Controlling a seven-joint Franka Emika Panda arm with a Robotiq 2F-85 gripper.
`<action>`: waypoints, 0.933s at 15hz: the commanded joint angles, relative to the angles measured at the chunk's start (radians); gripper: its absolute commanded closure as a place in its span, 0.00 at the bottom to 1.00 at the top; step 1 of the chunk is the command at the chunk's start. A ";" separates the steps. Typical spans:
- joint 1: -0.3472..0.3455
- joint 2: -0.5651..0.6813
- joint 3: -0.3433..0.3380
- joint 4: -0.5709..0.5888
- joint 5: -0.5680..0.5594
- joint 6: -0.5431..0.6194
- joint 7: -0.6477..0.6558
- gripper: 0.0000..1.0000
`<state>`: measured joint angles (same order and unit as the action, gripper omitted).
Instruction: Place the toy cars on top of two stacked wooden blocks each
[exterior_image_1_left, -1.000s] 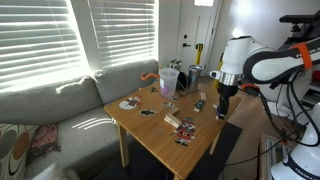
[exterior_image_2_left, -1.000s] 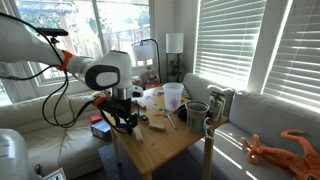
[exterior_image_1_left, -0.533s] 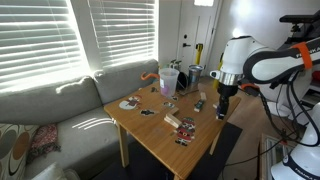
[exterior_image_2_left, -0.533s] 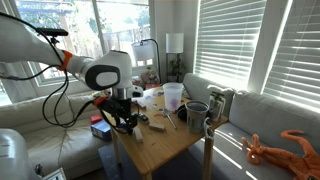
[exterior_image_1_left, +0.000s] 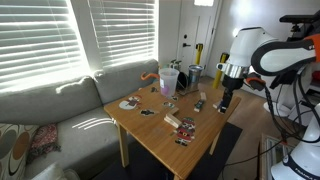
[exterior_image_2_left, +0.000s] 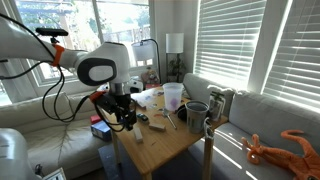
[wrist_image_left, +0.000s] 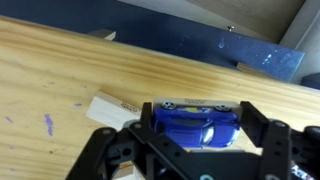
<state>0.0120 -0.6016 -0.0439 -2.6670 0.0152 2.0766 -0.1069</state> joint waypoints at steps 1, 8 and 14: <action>0.000 -0.001 0.002 0.001 0.001 -0.002 0.000 0.14; -0.012 -0.002 -0.003 0.002 0.008 -0.015 0.023 0.39; -0.074 -0.069 -0.021 -0.008 0.018 -0.061 0.119 0.39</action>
<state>-0.0297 -0.6121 -0.0540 -2.6672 0.0158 2.0587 -0.0376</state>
